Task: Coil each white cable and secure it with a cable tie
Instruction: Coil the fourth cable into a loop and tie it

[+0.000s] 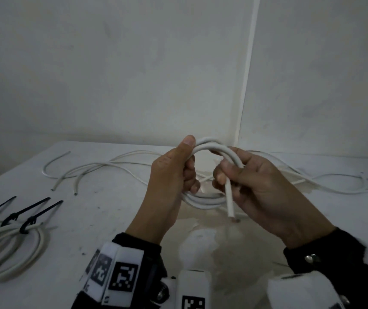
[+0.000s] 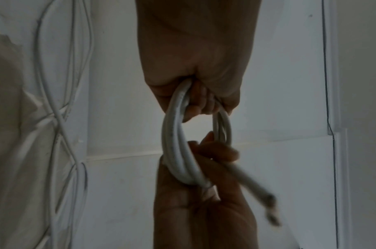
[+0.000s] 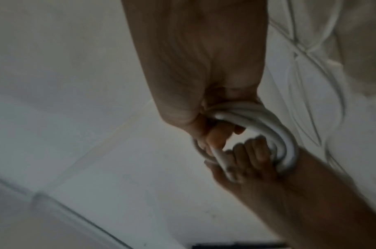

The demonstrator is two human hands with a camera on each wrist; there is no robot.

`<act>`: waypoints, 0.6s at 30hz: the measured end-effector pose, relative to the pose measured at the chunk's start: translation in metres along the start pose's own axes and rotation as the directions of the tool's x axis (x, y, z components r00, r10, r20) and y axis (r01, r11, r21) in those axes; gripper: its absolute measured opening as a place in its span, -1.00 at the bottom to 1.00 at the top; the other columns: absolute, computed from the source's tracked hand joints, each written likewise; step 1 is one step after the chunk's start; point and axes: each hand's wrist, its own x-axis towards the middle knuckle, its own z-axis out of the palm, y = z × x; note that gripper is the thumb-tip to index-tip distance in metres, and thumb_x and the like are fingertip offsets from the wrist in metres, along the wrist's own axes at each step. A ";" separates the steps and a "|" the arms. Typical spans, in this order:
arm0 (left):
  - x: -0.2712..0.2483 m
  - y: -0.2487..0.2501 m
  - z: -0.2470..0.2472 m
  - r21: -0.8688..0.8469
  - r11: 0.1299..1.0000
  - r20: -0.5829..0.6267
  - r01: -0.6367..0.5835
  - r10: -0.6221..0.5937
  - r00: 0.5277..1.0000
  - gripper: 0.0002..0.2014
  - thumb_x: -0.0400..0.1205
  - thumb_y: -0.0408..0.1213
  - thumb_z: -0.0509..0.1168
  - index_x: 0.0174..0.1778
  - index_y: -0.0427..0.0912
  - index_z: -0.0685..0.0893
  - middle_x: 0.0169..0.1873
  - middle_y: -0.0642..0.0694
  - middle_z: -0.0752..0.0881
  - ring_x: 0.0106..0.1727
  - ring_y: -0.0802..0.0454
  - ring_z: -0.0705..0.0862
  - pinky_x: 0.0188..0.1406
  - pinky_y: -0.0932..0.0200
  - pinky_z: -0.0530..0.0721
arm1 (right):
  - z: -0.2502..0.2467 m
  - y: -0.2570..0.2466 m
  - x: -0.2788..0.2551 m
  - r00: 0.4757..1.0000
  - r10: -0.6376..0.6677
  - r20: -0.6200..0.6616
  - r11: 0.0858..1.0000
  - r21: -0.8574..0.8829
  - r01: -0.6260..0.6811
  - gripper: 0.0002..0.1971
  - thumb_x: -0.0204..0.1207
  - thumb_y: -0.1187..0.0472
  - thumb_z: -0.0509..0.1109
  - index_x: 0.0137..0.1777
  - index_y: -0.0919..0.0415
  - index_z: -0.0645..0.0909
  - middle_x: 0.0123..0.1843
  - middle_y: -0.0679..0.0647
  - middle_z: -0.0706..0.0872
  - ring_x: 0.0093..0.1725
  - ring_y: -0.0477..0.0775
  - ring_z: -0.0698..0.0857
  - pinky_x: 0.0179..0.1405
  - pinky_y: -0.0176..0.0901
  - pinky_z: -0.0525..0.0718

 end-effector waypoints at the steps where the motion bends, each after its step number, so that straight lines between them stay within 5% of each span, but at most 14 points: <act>1: 0.001 -0.001 -0.001 0.009 1.000 -0.004 -0.004 0.004 1.000 -0.59 0.62 -0.15 0.20 -0.56 -0.17 0.41 -0.69 0.01 0.28 -0.71 0.16 0.21 -0.71 0.33 0.33 | 0.000 0.000 0.000 1.000 -0.006 -0.025 0.992 -0.126 0.003 -0.82 0.43 0.32 0.38 0.03 0.18 0.62 -0.51 -0.01 0.58 -0.52 -0.13 0.48 -0.36 -0.32 0.46; 4: 0.001 -0.002 0.000 0.016 1.000 -0.020 -0.005 0.005 1.000 -0.60 0.62 -0.18 0.23 -0.55 -0.18 0.43 -0.66 -0.01 0.31 -0.71 0.17 0.24 -0.70 0.33 0.34 | -0.006 0.001 0.001 0.993 -0.093 -0.077 0.866 -0.499 0.043 -0.70 0.48 0.37 0.36 0.03 -0.10 0.62 -0.40 -0.14 0.62 -0.38 -0.20 0.57 -0.30 -0.42 0.56; 7: 0.001 -0.001 0.001 0.017 1.000 -0.022 -0.024 0.025 0.999 -0.60 0.63 -0.17 0.21 -0.54 -0.16 0.42 -0.68 0.02 0.32 -0.72 0.18 0.27 -0.69 0.33 0.36 | -0.011 -0.003 -0.001 0.995 -0.101 -0.008 0.747 -0.661 0.070 -0.55 0.45 0.36 0.42 0.11 -0.27 0.50 -0.14 -0.17 0.68 -0.15 -0.21 0.67 -0.22 -0.42 0.61; 9: 0.000 -0.001 0.002 0.014 0.999 -0.026 -0.030 0.030 0.999 -0.60 0.64 -0.15 0.20 -0.53 -0.16 0.41 -0.71 0.04 0.31 -0.73 0.18 0.27 -0.67 0.33 0.38 | -0.013 -0.006 -0.002 0.992 -0.123 0.018 0.679 -0.728 0.097 -0.59 0.47 0.37 0.38 0.11 -0.21 0.51 -0.15 -0.12 0.66 -0.13 -0.11 0.70 -0.24 -0.36 0.65; 11: -0.002 -0.003 0.004 0.007 0.999 -0.014 -0.032 0.032 0.999 -0.61 0.65 -0.12 0.18 -0.50 -0.17 0.42 -0.72 0.05 0.29 -0.72 0.18 0.26 -0.62 0.32 0.43 | -0.014 -0.008 -0.002 0.985 -0.171 0.027 0.628 -0.767 0.130 -0.65 0.50 0.35 0.33 0.12 -0.14 0.51 -0.18 -0.11 0.65 -0.11 -0.05 0.70 -0.05 -0.19 0.69; 15: -0.001 -0.004 0.000 0.069 0.997 0.092 -0.035 0.028 0.995 -0.63 0.64 -0.06 0.11 -0.39 -0.23 0.52 -0.70 0.02 0.39 -0.67 0.14 0.41 -0.46 0.24 0.63 | -0.013 -0.010 -0.002 0.979 -0.199 0.038 0.591 -0.793 0.151 -0.63 0.57 0.32 0.24 0.14 -0.23 0.41 -0.24 -0.19 0.58 -0.14 -0.13 0.65 -0.04 -0.24 0.62; 18: 0.000 -0.002 -0.006 0.263 0.959 0.209 -0.106 0.050 0.977 -0.72 0.70 -0.18 0.03 -0.13 -0.21 0.58 -0.49 -0.08 0.59 -0.51 0.11 0.64 -0.38 0.21 0.69 | -0.017 -0.013 -0.003 0.982 -0.184 0.046 0.521 -0.842 0.137 -0.68 0.61 0.33 0.15 0.21 -0.11 0.39 -0.22 -0.18 0.52 -0.19 -0.13 0.59 -0.13 -0.32 0.55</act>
